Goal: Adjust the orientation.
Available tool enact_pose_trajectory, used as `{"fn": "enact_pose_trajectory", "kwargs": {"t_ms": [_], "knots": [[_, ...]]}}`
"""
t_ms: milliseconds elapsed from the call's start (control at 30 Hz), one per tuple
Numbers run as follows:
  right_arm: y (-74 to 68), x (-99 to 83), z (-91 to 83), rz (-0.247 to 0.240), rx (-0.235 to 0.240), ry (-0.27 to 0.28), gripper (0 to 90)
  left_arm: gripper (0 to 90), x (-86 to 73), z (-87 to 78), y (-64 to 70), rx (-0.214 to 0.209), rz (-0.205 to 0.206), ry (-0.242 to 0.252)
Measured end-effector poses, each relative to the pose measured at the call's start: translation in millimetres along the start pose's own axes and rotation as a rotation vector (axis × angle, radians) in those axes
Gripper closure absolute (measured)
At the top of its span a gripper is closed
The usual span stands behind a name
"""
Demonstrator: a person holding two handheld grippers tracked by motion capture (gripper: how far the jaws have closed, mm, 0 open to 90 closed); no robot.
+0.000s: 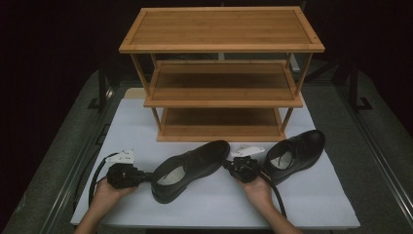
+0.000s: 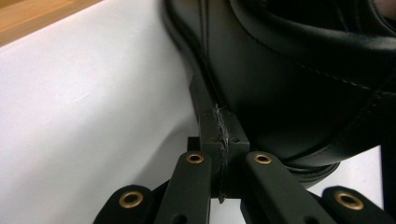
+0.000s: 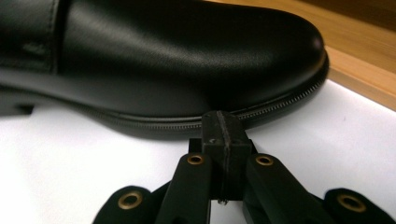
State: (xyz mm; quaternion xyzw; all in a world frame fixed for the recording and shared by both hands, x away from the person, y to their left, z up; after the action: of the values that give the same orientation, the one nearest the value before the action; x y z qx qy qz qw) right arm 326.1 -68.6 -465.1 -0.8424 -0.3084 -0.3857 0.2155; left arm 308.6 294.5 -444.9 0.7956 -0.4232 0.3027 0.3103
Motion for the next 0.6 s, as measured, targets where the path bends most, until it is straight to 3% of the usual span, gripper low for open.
{"fn": "enact_pose_trajectory", "kwargs": {"t_ms": [100,600], "knots": [[3.6,1.1,3.9,0.020,-0.002,0.011,89.9,90.0,3.6,6.8,5.7,-0.023,0.020,-0.012],[-3.1,10.9,17.1,-0.013,0.002,0.010,89.9,90.0,16.2,32.5,35.4,-0.141,0.088,-0.042]]}}
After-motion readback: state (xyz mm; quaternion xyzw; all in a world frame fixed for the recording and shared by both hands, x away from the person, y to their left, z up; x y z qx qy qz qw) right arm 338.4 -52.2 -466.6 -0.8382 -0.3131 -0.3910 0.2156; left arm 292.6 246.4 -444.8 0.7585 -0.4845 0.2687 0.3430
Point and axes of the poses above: each handheld gripper's, and its own axes: z roughly forward along the jaws, x roughly out of its top, y roughly to its right, the point moved 2 cm from there along z, roughly forward along the jaws, and after that the axes turned 1 degree about x, right-handed, at the moved point
